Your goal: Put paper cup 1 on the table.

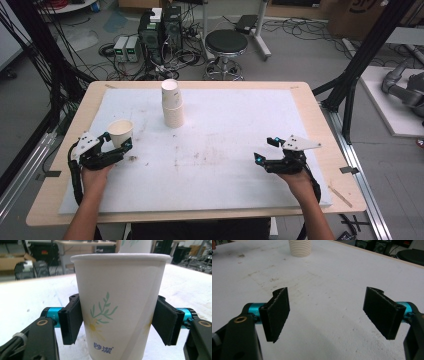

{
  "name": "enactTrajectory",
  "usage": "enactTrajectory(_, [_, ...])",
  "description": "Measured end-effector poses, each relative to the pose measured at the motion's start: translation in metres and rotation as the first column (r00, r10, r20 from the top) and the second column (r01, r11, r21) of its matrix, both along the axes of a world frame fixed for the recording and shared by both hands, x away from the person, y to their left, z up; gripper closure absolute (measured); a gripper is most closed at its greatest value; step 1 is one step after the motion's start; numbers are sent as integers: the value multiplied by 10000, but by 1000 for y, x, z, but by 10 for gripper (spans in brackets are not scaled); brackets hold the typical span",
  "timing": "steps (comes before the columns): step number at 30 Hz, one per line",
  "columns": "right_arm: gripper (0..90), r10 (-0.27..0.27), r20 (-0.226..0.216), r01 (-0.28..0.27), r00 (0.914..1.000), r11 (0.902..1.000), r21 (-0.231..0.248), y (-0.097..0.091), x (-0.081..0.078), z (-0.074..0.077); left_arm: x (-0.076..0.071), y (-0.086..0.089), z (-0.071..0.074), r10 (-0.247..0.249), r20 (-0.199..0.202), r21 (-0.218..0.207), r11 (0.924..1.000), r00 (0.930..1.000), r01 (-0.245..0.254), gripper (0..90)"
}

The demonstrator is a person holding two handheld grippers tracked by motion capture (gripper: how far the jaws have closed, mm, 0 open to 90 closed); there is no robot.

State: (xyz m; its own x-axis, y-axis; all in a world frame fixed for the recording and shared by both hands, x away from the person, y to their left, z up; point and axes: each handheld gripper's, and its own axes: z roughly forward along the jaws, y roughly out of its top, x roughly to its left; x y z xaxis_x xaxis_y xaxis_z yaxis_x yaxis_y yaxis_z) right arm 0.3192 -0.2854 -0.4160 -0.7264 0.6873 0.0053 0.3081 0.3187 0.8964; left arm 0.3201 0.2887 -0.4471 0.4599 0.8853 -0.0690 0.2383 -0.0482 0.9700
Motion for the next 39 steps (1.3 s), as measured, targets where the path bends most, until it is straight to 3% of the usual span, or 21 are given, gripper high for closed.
enactTrajectory(4, [220,33,16,-33,10000,10000,1,-1,1,0,-1,-1,-1,482,-550,702,9965,9973,-443,307])
enactTrajectory(10, [220,32,65,-32,10000,10000,90,-4,0,0,-1,-1,-6,581,-1345,923,9947,9892,-459,311])
enactTrajectory(16, [220,14,94,-15,10000,9999,152,-3,-2,2,-10,-3,-6,707,-1541,1303,9902,9855,-507,309])
enactTrajectory(22, [220,139,177,-139,9997,9999,13,-2,-9,3,-18,-3,-4,1088,-2055,1197,9891,9726,-853,308])
enactTrajectory(28, [220,160,317,-164,9994,9998,113,-1,-11,9,-27,-4,-3,1278,-2321,1627,9825,9643,-910,306])
enactTrajectory(30, [220,182,400,-187,9990,9997,125,-1,-10,10,-28,-4,-4,1297,-2446,1554,9835,9609,-932,300])
enactTrajectory(32, [220,184,362,-190,9992,9997,150,-1,-10,10,-28,-4,-6,1348,-2687,1475,9842,9537,-975,276])
enactTrajectory(34, [220,179,392,-184,9991,9997,130,-1,-10,10,-28,-3,-6,1255,-2907,1353,9868,9486,-890,197])
enactTrajectory(39, [220,145,414,-154,9990,9997,212,-4,-11,11,-40,0,0,1248,-2548,1095,9890,9589,-996,170])
